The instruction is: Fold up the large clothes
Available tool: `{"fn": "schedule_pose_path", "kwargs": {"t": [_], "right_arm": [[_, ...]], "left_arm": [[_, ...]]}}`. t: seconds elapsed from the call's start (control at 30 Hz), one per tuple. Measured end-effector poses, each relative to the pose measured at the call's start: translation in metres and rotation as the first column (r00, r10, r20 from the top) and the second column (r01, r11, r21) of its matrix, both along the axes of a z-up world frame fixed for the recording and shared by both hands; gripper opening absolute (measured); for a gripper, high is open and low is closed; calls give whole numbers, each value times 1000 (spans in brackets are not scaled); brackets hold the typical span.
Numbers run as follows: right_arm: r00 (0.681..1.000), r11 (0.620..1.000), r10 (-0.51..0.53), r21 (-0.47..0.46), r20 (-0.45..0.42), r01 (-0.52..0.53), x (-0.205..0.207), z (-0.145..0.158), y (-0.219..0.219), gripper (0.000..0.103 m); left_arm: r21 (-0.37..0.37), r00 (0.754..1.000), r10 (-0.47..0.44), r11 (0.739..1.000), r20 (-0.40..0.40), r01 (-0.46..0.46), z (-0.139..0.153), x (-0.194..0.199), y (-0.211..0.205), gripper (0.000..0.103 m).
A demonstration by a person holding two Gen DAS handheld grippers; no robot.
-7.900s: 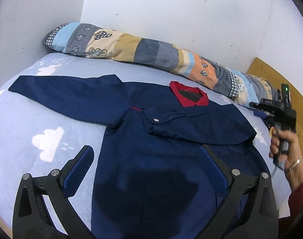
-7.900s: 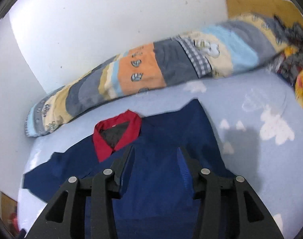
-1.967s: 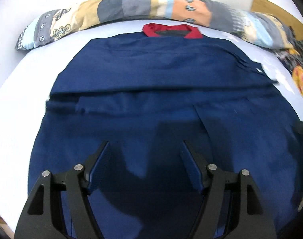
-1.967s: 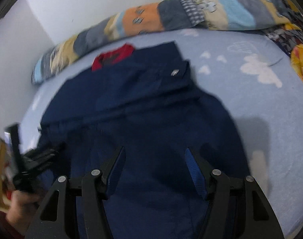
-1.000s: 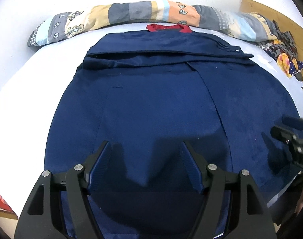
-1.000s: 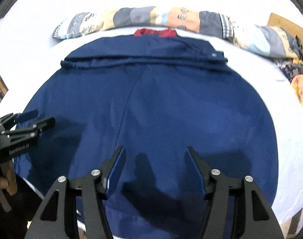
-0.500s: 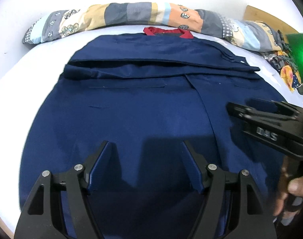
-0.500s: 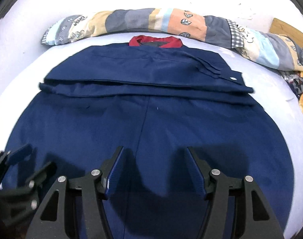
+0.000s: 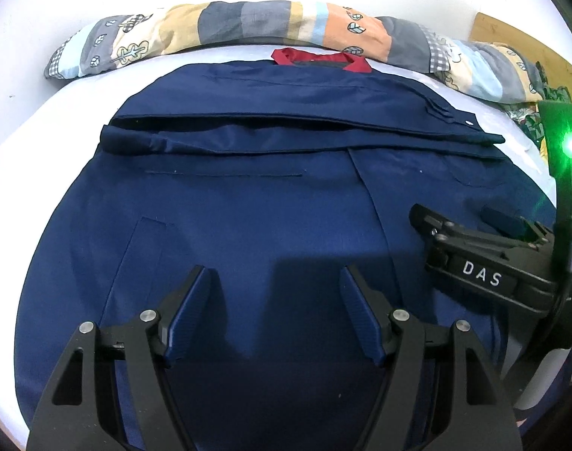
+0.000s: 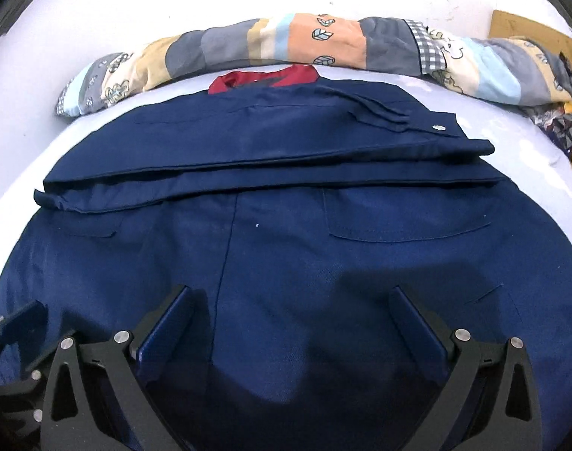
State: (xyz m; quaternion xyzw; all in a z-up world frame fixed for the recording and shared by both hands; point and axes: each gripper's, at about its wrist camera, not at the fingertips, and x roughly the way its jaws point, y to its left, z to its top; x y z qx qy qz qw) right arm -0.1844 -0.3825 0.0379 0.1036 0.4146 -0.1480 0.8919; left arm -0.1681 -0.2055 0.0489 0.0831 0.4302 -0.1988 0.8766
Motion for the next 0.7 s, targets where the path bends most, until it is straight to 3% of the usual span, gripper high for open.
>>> {"fn": "schedule_pose_path", "kwargs": {"t": [0.17, 0.7], "right_arm": [[1000, 1000, -1, -15, -8, 1, 2, -1, 4, 103], [1000, 1000, 1, -15, -8, -1, 2, -1, 3, 103]], "left_arm": [[30, 999, -14, 999, 32, 13, -3, -4, -4, 74], [31, 999, 16, 999, 37, -17, -6, -2, -8, 80]]}}
